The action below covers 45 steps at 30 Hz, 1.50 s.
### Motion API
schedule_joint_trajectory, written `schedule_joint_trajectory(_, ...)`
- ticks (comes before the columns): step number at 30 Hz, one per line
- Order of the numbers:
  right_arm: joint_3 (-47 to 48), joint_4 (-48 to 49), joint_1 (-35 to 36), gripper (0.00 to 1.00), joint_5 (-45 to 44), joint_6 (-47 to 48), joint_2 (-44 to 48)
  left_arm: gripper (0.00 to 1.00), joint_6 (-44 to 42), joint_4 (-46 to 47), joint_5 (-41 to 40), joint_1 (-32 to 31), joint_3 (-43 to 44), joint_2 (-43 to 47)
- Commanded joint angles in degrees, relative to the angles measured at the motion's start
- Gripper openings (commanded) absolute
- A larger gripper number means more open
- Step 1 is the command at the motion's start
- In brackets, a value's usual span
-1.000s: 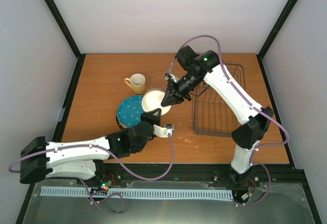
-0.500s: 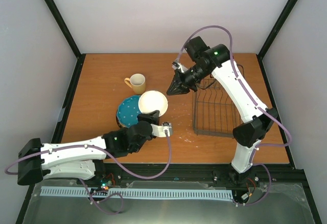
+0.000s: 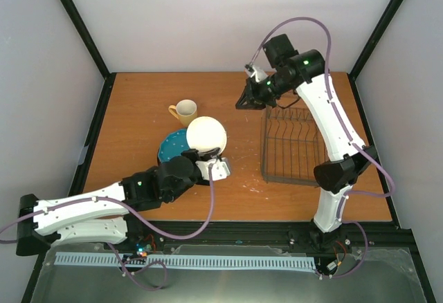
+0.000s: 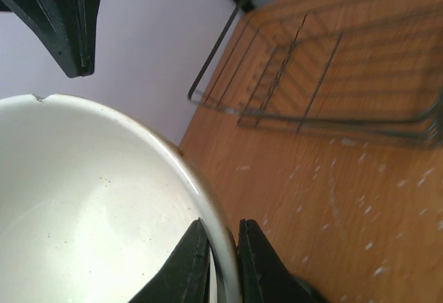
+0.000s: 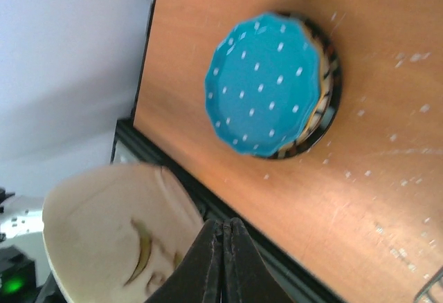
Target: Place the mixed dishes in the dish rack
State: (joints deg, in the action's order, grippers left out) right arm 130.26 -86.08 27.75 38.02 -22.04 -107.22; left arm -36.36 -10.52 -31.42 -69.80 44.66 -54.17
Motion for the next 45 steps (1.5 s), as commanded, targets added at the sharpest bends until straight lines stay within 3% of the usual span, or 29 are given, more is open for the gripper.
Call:
schedule_joint_trajectory(1, 4.9, 2.6, -2.8, 0.03, -6.8, 0.7, 1.1, 0.01, 9.6, 2.8, 9.9, 0.8, 5.2, 2.5)
schedule_joint_trajectory(6, -0.3, 11.7, -5.7, 0.03, -15.6, -1.8, 7.4, 0.01, 17.0, 5.4, 21.3, 3.7, 6.4, 3.0)
schedule_joint_trajectory(12, -25.9, 34.3, -9.8, 0.03, -19.1, -7.6, 22.8, 0.01, 25.4, 14.5, 37.9, 8.9, 5.2, 5.1)
schedule_joint_trajectory(15, -37.9, 43.5, -13.3, 0.03, -17.4, -11.1, 30.2, 0.01, 32.7, 22.0, 49.9, 16.1, 3.1, 5.2)
schedule_joint_trajectory(19, -55.2, 58.6, -17.4, 0.03, -7.4, -15.3, 36.8, 0.01, 48.5, 38.6, 68.7, 27.6, -1.1, 3.4)
schedule_joint_trajectory(23, -73.0, 85.9, -21.7, 0.1, 7.9, -26.3, 40.8, 0.01, 67.4, 62.9, 80.5, 34.5, -4.5, -1.6)
schedule_joint_trajectory(28, -84.6, 122.6, -23.7, 0.35, 20.8, -46.1, 35.9, 0.01, 93.2, 93.9, 85.3, 38.3, -6.7, -10.9)
schedule_joint_trajectory(30, -88.1, 143.0, -23.7, 0.46, 23.0, -59.2, 31.8, 0.01, 102.9, 107.0, 84.2, 38.8, -7.1, -15.9)
schedule_joint_trajectory(31, -88.9, 158.8, -23.7, 0.5, 23.8, -66.2, 29.2, 0.01, 107.9, 113.2, 83.3, 38.9, -7.1, -18.6)
schedule_joint_trajectory(33, -88.6, 180.8, -24.0, 0.58, 23.5, -83.3, 21.5, 0.01, 112.3, 115.6, 82.3, 38.8, -6.1, -22.1)
schedule_joint_trajectory(34, -87.8, 182.1, -23.8, 0.59, 24.3, -87.0, 19.1, 0.01, 111.6, 115.5, 82.5, 38.5, -5.8, -22.4)
schedule_joint_trajectory(38, -87.1, 182.3, -23.6, 0.6, 28.0, -85.0, 17.1, 0.01, 112.7, 115.5, 84.4, 38.4, -2.1, -22.6)
schedule_joint_trajectory(45, -83.8, 182.2, -20.0, 0.71, 34.7, -83.4, 17.0, 0.0, 116.2, 115.5, 84.5, 38.4, 4.8, -23.4)
